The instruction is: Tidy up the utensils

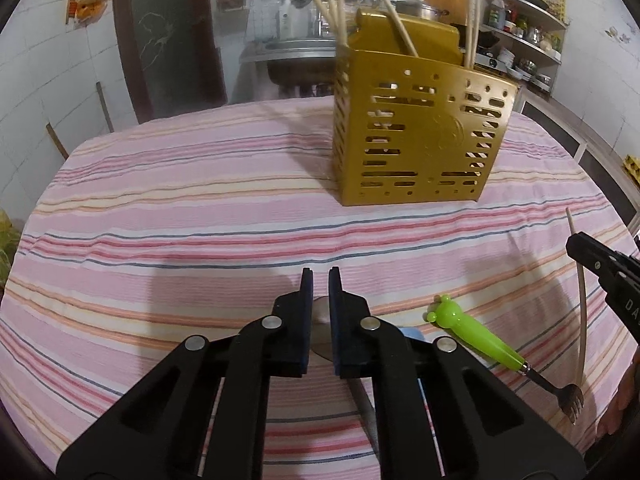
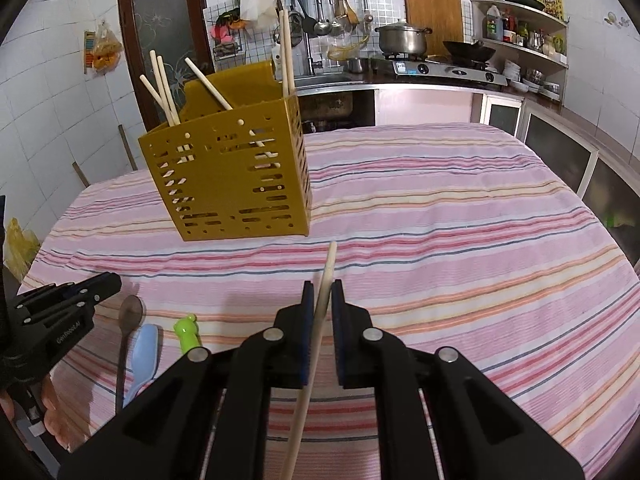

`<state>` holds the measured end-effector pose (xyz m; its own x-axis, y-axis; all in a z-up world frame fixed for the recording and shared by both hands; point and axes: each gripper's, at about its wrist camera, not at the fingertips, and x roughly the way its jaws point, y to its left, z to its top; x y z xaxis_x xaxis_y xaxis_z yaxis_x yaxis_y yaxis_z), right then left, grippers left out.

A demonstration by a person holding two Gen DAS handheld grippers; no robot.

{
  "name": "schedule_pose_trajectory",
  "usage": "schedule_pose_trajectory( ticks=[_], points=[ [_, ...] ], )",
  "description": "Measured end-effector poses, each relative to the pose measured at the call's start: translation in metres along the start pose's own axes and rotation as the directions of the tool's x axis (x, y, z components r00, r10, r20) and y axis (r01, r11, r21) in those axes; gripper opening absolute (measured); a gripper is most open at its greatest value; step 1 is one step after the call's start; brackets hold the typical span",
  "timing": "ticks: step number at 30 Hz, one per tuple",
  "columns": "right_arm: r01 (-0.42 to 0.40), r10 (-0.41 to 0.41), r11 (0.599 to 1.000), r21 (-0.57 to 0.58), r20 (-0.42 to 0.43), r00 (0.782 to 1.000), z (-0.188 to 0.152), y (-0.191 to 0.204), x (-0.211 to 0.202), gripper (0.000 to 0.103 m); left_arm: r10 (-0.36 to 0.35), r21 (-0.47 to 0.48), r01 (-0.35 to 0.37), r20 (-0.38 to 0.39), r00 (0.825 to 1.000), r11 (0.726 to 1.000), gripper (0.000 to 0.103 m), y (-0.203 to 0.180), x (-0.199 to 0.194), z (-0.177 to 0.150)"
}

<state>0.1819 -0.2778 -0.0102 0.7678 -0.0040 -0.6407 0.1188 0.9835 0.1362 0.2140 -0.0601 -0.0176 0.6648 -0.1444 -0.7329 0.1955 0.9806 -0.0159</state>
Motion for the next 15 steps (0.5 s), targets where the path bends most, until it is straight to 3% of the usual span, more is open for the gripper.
schedule_pose_trajectory(
  ticks=[3,5,7,9,15],
  points=[
    [0.002,-0.002,1.000,0.012,-0.024,1.000,-0.003,-0.007,0.008,0.009,0.004,-0.013,-0.004,-0.022,1.000,1.000,0.017,0.004,0.004,0.000],
    [0.002,-0.001,1.000,0.028,-0.039,0.999,-0.005,-0.011,0.013,0.009,0.022,-0.031,-0.022,-0.021,1.000,0.999,0.047,0.006,0.005,-0.001],
    [0.001,0.001,0.999,0.036,-0.043,0.999,-0.008,-0.014,0.015,0.009,0.044,-0.032,-0.045,-0.004,0.999,0.998,0.058,0.004,0.003,-0.002],
    [0.000,0.002,0.999,0.039,-0.049,0.999,-0.009,-0.015,0.017,0.009,0.054,-0.029,-0.054,-0.013,0.998,0.998,0.063,0.002,0.005,-0.003],
    [-0.002,0.005,0.999,0.044,-0.063,0.998,-0.013,-0.017,0.023,0.010,0.066,-0.031,-0.069,-0.100,0.993,0.997,0.062,-0.005,0.026,-0.009]
  ],
)
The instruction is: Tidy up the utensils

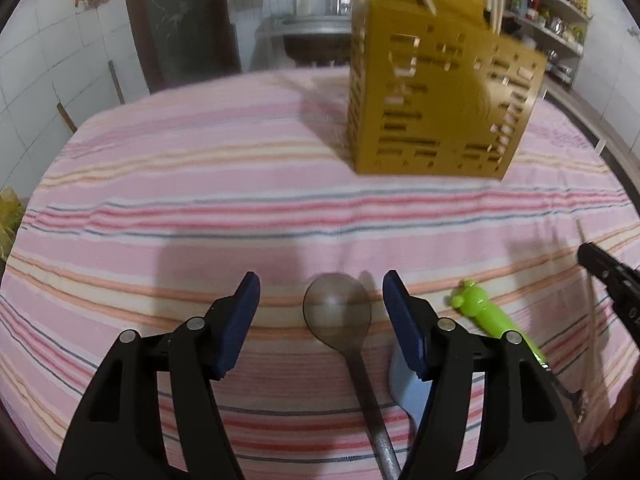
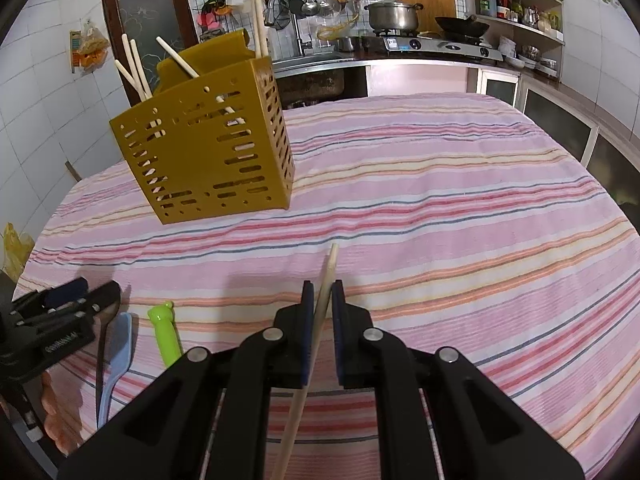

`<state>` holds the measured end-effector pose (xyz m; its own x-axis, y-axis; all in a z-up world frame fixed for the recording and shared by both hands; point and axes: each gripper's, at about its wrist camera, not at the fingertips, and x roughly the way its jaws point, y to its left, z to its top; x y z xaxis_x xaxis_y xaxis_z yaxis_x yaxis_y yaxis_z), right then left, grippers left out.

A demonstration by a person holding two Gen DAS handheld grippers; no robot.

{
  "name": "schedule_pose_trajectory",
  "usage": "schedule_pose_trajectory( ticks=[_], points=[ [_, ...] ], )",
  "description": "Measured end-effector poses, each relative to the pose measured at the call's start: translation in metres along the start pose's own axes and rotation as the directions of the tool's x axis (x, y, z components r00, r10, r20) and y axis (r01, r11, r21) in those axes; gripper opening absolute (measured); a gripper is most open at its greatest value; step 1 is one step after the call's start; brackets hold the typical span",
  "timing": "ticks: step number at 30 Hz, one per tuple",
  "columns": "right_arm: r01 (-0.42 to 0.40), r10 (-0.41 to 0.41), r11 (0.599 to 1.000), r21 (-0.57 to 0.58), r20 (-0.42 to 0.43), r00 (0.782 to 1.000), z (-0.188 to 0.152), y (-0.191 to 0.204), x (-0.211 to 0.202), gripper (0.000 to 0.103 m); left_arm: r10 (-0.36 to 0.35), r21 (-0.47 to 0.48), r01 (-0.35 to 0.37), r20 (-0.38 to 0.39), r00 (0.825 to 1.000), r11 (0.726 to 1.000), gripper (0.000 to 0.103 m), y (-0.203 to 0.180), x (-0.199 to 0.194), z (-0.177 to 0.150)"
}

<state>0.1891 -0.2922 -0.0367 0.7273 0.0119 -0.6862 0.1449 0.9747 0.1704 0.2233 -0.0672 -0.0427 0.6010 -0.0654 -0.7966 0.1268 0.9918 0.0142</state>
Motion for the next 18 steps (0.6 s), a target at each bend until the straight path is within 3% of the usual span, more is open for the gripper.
schedule_pose_trajectory(
  ticks=[4,7,14,18],
  points=[
    [-0.001,0.001,1.000,0.002,-0.007,1.000,-0.001,0.000,0.002,0.010,-0.007,-0.018,0.007,-0.033,0.999,1.000,0.053,0.001,0.009,-0.001],
    [-0.003,0.003,1.000,-0.001,-0.007,1.000,-0.001,0.000,0.003,0.010,-0.024,-0.009,0.023,-0.036,0.999,1.000,0.035,-0.002,0.008,0.001],
    [0.002,-0.002,1.000,-0.012,0.039,0.999,0.002,0.004,-0.010,0.009,-0.022,-0.008,0.022,-0.012,1.000,1.000,0.035,-0.004,0.003,0.002],
    [-0.006,0.007,1.000,-0.016,0.084,0.996,0.006,0.005,-0.022,0.009,-0.029,-0.014,0.029,0.055,0.998,0.999,0.035,0.000,-0.015,0.003]
  ],
)
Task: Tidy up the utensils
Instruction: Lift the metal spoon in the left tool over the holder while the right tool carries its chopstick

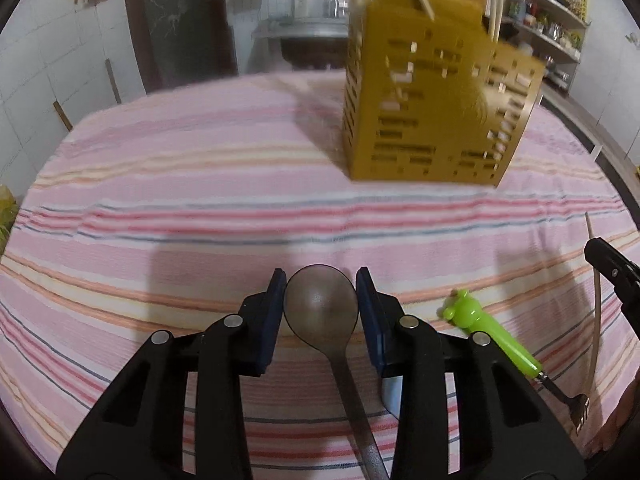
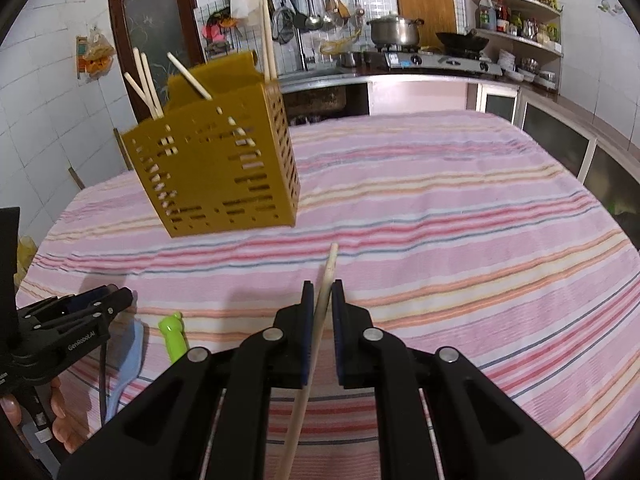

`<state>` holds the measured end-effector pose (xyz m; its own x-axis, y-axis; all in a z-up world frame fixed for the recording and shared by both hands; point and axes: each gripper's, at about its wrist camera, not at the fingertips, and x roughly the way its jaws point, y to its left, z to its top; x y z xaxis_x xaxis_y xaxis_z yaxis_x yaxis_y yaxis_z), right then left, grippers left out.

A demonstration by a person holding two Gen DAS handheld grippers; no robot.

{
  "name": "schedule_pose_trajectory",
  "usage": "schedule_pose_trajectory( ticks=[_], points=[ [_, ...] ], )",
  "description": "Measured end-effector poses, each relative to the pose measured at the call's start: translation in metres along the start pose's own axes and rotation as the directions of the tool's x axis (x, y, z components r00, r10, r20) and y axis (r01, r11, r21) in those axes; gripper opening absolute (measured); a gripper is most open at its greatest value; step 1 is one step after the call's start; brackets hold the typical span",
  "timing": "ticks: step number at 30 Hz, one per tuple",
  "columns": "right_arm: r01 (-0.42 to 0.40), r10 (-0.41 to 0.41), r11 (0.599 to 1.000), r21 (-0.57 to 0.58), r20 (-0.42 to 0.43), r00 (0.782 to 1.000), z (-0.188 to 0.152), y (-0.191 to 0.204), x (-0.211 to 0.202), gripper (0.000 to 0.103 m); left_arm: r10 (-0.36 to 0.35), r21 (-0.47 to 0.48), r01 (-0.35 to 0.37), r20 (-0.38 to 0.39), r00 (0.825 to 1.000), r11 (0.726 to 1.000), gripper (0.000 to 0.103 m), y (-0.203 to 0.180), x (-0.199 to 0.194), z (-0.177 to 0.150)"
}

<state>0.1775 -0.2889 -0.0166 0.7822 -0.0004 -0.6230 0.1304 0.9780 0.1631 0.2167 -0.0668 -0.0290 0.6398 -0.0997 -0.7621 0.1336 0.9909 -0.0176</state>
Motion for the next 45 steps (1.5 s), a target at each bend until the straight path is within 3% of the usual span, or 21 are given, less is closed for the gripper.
schedule_pose_trajectory(
  ticks=[5,10,17,24,33,45],
  points=[
    [-0.008,0.010,1.000,-0.025,0.088,0.996,0.009,0.009,-0.022,0.008,0.009,0.015,-0.011,0.143,0.990,1.000,0.035,0.002,-0.037,0.006],
    [-0.014,0.023,0.999,-0.049,0.180,0.983,0.017,0.018,-0.045,0.008,0.018,0.035,-0.029,0.293,0.956,0.999,0.035,0.002,-0.077,0.011],
    [-0.032,0.053,0.996,-0.079,0.278,0.959,0.024,0.029,-0.072,0.006,0.004,0.066,-0.032,0.394,0.919,0.997,0.035,0.000,-0.115,0.013],
    [-0.041,0.069,0.995,-0.090,0.337,0.939,0.023,0.034,-0.087,0.006,-0.004,0.077,-0.032,0.422,0.906,0.997,0.035,-0.006,-0.127,0.009],
    [-0.019,0.058,0.994,-0.103,0.391,0.919,0.024,0.038,-0.103,0.006,-0.008,0.055,-0.016,0.416,0.909,0.998,0.035,0.003,-0.135,0.011],
    [-0.017,0.063,0.994,-0.107,0.437,0.897,0.045,0.044,-0.116,0.006,-0.036,0.050,0.015,0.455,0.890,0.999,0.035,-0.004,-0.153,0.040]
  ],
)
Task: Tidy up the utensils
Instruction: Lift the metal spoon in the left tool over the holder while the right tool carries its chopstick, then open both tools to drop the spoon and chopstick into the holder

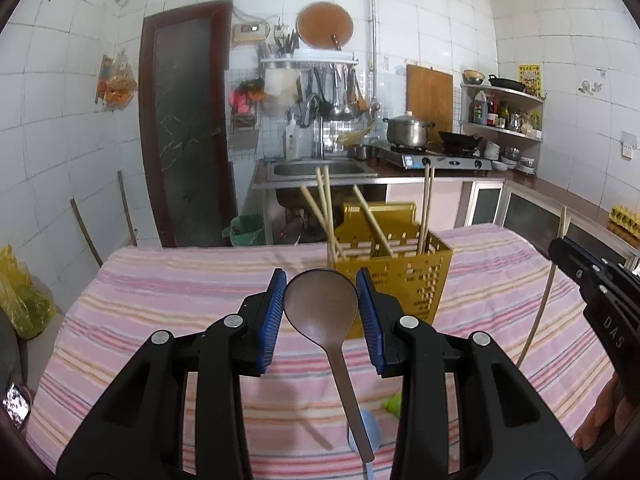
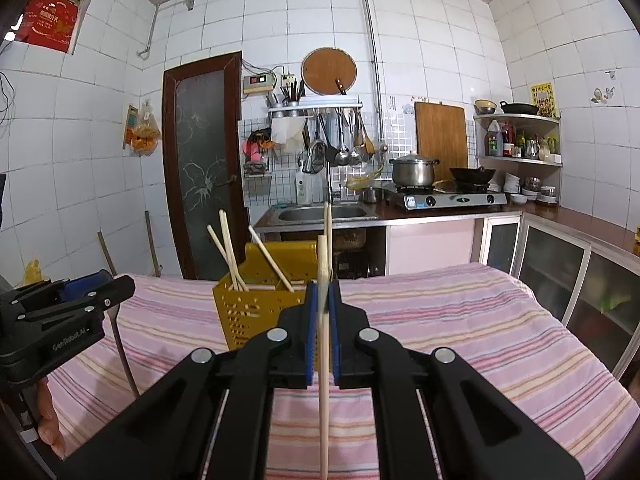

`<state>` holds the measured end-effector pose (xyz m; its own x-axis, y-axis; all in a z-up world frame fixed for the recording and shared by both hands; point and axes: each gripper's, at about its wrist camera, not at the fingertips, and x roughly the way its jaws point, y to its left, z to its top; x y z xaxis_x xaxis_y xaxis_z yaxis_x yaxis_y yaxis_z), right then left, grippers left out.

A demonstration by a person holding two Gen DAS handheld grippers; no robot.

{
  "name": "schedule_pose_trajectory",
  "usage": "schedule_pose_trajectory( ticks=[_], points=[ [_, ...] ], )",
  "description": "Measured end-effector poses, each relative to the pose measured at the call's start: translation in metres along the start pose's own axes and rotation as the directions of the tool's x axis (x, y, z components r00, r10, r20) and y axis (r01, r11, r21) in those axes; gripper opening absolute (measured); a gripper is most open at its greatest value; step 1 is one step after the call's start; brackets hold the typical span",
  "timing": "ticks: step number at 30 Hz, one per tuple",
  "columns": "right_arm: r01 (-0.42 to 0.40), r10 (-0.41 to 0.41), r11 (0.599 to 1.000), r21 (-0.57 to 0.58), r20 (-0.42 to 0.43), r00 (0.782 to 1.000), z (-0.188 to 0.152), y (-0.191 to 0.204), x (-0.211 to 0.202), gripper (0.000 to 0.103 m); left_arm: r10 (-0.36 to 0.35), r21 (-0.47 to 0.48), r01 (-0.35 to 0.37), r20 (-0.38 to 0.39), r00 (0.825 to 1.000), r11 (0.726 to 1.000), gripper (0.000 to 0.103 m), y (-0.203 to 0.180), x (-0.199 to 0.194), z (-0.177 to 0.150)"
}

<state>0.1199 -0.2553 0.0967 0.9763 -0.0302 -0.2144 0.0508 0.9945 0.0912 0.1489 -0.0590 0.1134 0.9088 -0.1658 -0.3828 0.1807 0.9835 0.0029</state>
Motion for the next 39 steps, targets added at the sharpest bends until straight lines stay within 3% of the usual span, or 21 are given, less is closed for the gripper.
schedule_pose_trajectory(
  ticks=[12,18,27,32,39],
  points=[
    [-0.019,0.017,0.999,0.042,0.045,0.999,0.046,-0.012,0.020,0.006,0.009,0.013,-0.010,0.066,0.998,1.000,0.035,-0.006,0.007,0.052],
    [-0.020,0.017,1.000,0.022,0.115,0.993,0.088,-0.008,0.035,0.006,0.003,0.008,-0.004,0.116,0.993,1.000,0.035,-0.007,0.017,0.093],
    [-0.053,0.045,0.998,0.045,0.179,0.983,0.138,-0.007,0.080,0.006,0.017,0.001,-0.017,0.177,0.984,1.000,0.035,-0.006,0.055,0.144],
    [-0.056,0.052,0.998,0.021,0.187,0.981,0.133,-0.002,0.115,0.006,0.020,0.016,-0.023,0.165,0.986,1.000,0.035,-0.013,0.097,0.144],
    [-0.040,0.039,0.999,0.016,0.092,0.995,0.087,-0.009,0.171,0.006,0.011,0.019,-0.012,0.072,0.997,1.000,0.035,-0.008,0.167,0.101]
  ],
)
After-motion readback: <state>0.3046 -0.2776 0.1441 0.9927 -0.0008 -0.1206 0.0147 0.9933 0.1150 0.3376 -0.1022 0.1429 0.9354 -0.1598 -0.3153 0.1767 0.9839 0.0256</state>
